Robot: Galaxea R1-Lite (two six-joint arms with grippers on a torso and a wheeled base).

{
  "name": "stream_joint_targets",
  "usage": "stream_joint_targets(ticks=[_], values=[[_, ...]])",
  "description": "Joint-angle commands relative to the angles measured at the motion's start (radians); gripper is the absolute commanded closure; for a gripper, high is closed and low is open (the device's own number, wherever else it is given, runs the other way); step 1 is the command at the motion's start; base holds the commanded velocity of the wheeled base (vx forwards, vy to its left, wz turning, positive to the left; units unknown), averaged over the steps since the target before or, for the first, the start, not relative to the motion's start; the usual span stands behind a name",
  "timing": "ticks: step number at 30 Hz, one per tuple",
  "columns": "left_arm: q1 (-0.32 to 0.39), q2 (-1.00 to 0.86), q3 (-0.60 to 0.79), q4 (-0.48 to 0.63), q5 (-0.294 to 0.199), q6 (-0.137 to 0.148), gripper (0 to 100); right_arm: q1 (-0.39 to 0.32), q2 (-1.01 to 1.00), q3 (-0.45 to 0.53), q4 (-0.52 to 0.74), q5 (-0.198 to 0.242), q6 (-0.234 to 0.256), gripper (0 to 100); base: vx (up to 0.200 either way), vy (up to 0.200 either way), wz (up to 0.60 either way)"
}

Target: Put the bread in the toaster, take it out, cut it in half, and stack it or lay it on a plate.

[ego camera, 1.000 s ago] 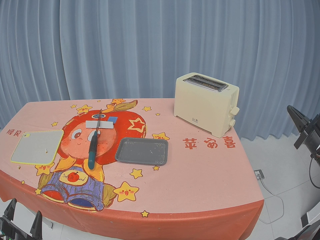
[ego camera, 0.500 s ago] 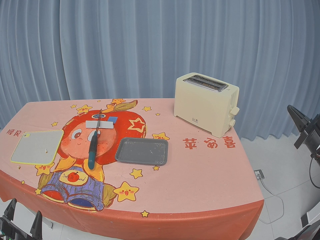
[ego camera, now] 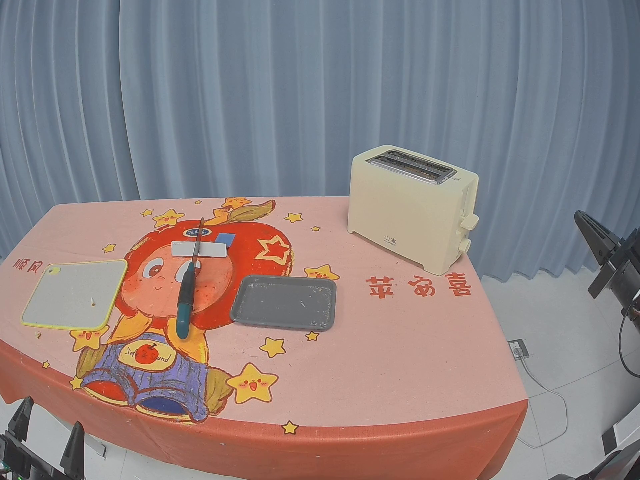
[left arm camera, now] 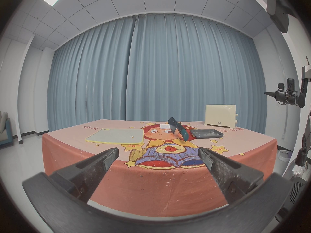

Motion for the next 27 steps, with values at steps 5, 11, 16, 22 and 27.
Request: stream_joint_targets(ticks=[5,11,16,22,27], values=[[-0.001,0.000,0.018,0.000,0.000,0.000,0,0.001,0.000,0.000,-0.001,0.001,0.000,100,0.000,0.000,0.00],[-0.001,0.000,0.018,0.000,0.000,0.000,0,0.001,0.002,0.000,0.001,0.001,0.000,100,0.000,0.000,0.00],[-0.001,0.000,0.018,0.000,0.000,0.000,0,0.001,0.002,0.003,0.001,0.001,-0.005,100,0.000,0.000,0.00],[-0.001,0.000,0.018,0.000,0.000,0.000,0,0.001,0.002,0.008,0.001,0.001,-0.008,100,0.000,0.000,0.00],[-0.001,0.000,0.018,0.000,0.000,0.000,0,0.001,0.002,0.008,0.001,0.001,-0.008,100,0.000,0.000,0.00]])
